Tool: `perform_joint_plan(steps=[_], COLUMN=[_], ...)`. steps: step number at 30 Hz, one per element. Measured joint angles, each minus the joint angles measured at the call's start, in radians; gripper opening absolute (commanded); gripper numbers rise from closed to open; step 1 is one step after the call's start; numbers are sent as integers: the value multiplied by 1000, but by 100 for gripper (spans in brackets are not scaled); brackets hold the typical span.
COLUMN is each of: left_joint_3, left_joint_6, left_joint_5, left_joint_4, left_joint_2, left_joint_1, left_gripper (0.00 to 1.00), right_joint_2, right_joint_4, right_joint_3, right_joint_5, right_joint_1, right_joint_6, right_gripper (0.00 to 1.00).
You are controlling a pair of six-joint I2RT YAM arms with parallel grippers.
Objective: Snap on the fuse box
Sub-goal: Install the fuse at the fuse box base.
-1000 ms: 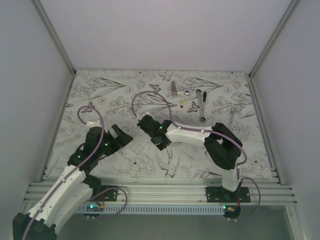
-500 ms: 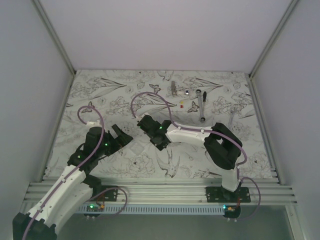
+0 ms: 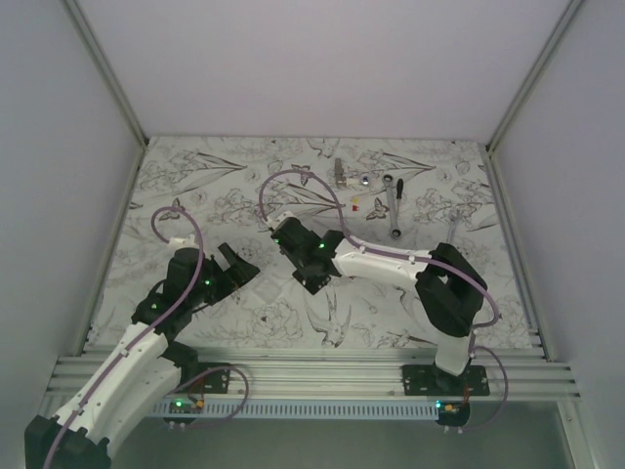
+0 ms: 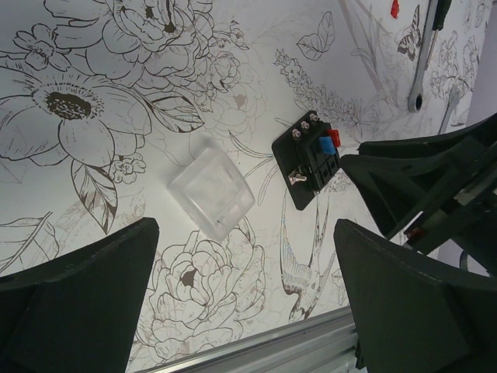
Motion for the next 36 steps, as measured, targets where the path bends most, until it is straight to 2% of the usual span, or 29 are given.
perform_joint_plan(steps=[12,28,36], left_joint_3=[0,0,0], left_joint_6=[0,0,0], left_joint_5=[3,18,19], left_joint_4=[0,0,0], left_joint_2=[12,22,22], left_joint_1=[0,0,0], left_gripper=[100,100,100], right_joint_2=[-13,24,29], right_joint_4=[36,58,62], right_joint_3=[-16,-18,-26], right_joint_5=[-99,-140,-141], right_joint_1=[-56,-71,-72], right_joint_6=[14,13,13], right_gripper=[21,19,11])
